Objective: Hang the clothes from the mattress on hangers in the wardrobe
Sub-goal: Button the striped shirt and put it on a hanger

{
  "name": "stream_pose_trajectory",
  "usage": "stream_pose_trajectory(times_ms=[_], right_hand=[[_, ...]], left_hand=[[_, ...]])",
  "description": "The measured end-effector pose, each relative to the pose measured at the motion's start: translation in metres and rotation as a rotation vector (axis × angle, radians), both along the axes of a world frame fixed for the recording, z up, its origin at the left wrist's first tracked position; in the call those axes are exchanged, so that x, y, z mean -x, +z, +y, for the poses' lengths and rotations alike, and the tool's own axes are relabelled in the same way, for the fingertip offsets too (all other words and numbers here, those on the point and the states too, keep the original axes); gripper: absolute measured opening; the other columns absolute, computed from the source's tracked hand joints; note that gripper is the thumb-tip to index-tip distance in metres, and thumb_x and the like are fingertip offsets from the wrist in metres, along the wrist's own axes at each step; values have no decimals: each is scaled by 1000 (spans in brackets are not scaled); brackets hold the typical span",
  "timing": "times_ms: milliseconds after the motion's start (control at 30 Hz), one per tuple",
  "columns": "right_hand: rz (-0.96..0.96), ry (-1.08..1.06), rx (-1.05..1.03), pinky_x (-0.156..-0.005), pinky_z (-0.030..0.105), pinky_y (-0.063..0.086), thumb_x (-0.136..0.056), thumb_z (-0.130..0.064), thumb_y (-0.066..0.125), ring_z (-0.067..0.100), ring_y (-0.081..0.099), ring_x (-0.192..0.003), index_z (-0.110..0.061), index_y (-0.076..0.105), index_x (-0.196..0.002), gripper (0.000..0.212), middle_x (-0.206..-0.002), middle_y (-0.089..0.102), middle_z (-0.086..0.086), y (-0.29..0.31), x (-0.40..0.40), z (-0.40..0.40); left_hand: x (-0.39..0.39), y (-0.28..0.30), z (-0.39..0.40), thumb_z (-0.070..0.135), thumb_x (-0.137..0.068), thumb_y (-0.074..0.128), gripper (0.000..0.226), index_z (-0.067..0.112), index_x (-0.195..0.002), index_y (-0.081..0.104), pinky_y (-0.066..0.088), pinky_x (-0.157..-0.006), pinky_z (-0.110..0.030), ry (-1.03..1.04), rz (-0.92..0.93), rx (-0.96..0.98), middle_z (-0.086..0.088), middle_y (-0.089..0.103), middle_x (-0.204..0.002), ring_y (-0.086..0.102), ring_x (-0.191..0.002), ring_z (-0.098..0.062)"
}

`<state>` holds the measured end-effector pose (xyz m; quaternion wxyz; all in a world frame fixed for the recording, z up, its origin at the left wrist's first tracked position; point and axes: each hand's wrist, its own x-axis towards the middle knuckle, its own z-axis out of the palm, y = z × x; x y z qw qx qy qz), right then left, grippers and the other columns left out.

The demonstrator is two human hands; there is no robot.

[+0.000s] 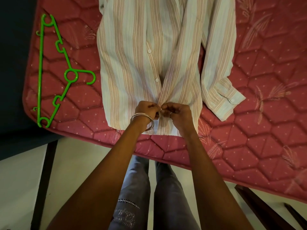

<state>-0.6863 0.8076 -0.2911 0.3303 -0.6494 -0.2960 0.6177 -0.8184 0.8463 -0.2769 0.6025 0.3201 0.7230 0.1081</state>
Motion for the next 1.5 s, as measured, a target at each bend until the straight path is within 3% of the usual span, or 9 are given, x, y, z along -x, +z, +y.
stream_pose_trajectory(times_ms=[200,333,433,600,767,933,1233,1367,1500], right_hand=[[-35,28,20,-73,31,55,-80,12,63,18,66,-73,-9,70,-81,22,-76,69,8,2,1,4],[-44,22,32,-68,25,53,-78,13,64,14,64,-68,-9,67,-78,22,-72,66,4,6,0,7],[-112,-9,18,-67,31,56,-75,10,69,18,63,-67,-8,64,-78,18,-71,64,5,4,3,7],[-193,-57,-22,-62,28,52,-75,6,69,11,62,-64,-20,63,-73,26,-68,64,-4,3,8,0],[-131,-77,-76,-68,29,57,-83,7,63,13,67,-71,-4,70,-92,16,-77,69,5,5,4,0],[-124,-17,-91,-81,34,58,-83,6,66,23,71,-85,-1,72,-100,18,-91,73,11,4,-6,0],[-153,20,-188,-73,18,54,-77,5,73,3,66,-73,1,71,-95,18,-81,70,4,5,-7,-1],[-169,23,-206,-80,30,58,-78,-2,75,13,71,-83,-1,73,-99,22,-89,73,5,3,-8,-6],[-178,9,-194,-79,29,59,-78,-1,74,15,71,-85,3,72,-100,22,-93,72,9,3,-9,-3]], left_hand=[[1,-1,0,8,-86,65,14,12,-73,68,59,-73,-43,40,-28,31,-18,70,-82,70,-77,-33],[0,0,-1,11,-86,66,14,13,-72,69,59,-74,-44,61,-54,42,-17,70,-80,70,-77,-32],[0,2,0,12,-85,68,11,10,-74,71,59,-72,-43,95,-49,35,-15,70,-76,70,-73,-31],[-6,2,1,21,-88,65,23,-1,-83,73,60,-67,-39,-101,108,-118,-18,71,-75,70,-66,-30],[-2,2,-1,19,-89,64,22,-1,-84,71,60,-69,-45,-44,-10,-118,-18,71,-78,71,-69,-31],[-2,4,-2,13,-84,70,15,0,-90,72,60,-67,-38,-54,-39,-149,-13,71,-75,70,-64,-24],[-6,4,-5,0,-84,66,9,-1,-91,70,59,-59,-27,201,-117,5,-3,67,-62,65,-51,-13],[-9,3,-3,1,-83,68,5,2,-86,71,60,-69,-37,212,-47,52,-11,70,-76,69,-63,-22],[-14,5,2,10,-81,72,5,8,-76,73,59,-72,-40,133,60,0,-17,72,-80,70,-74,-33]])
